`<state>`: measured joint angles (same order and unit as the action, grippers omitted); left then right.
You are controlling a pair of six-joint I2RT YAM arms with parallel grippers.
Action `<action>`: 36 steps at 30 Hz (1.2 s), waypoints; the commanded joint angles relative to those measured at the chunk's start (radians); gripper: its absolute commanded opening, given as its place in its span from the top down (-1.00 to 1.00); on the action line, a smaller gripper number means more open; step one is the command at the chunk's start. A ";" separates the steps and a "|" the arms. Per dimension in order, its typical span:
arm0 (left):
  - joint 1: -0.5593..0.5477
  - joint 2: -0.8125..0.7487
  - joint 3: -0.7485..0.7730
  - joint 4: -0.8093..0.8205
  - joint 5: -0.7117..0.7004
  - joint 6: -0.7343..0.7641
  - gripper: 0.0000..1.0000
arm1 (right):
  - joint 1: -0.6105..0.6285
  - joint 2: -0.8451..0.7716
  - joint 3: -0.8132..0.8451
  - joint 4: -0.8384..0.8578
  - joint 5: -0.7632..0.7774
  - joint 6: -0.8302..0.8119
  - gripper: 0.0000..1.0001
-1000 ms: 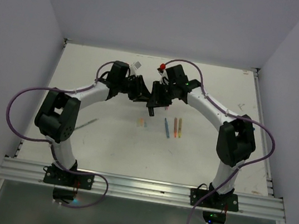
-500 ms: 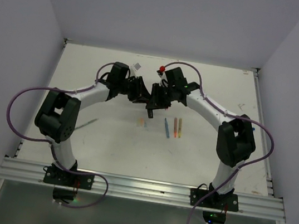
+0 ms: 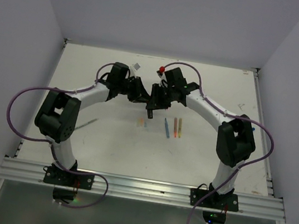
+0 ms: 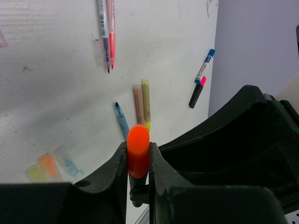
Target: Open the pen caps
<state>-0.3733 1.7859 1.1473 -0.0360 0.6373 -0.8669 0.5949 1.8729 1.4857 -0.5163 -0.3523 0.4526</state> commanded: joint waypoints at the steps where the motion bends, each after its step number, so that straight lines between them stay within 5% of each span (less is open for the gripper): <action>1: -0.007 -0.036 0.011 0.064 -0.011 -0.066 1.00 | 0.037 -0.020 0.044 -0.042 0.024 -0.015 1.00; 8: 0.034 -0.040 0.080 -0.148 -0.174 -0.173 1.00 | 0.187 -0.035 0.041 -0.220 0.404 -0.115 1.00; 11: 0.042 -0.049 0.095 -0.133 -0.185 -0.147 1.00 | 0.186 -0.058 0.001 -0.208 0.356 -0.106 1.00; 15: 0.053 -0.088 -0.023 0.129 -0.068 -0.153 1.00 | 0.161 -0.092 -0.079 -0.085 0.063 -0.062 1.00; 19: 0.068 -0.150 -0.119 0.330 -0.016 -0.136 1.00 | 0.138 -0.136 -0.165 0.013 -0.032 -0.006 1.00; 23: 0.082 -0.171 -0.126 0.341 0.016 -0.052 1.00 | 0.097 -0.164 -0.217 0.033 -0.120 0.024 1.00; 29: 0.082 -0.209 -0.112 0.254 0.013 0.129 1.00 | 0.052 -0.233 -0.317 0.052 -0.229 0.070 1.00; 36: 0.067 -0.198 -0.113 -0.071 -0.016 0.181 1.00 | 0.043 -0.302 -0.323 -0.167 0.042 0.104 1.00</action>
<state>-0.2951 1.5944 1.0222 0.0666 0.6342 -0.7589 0.6445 1.6302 1.1431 -0.5510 -0.4217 0.5163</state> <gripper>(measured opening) 0.192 0.330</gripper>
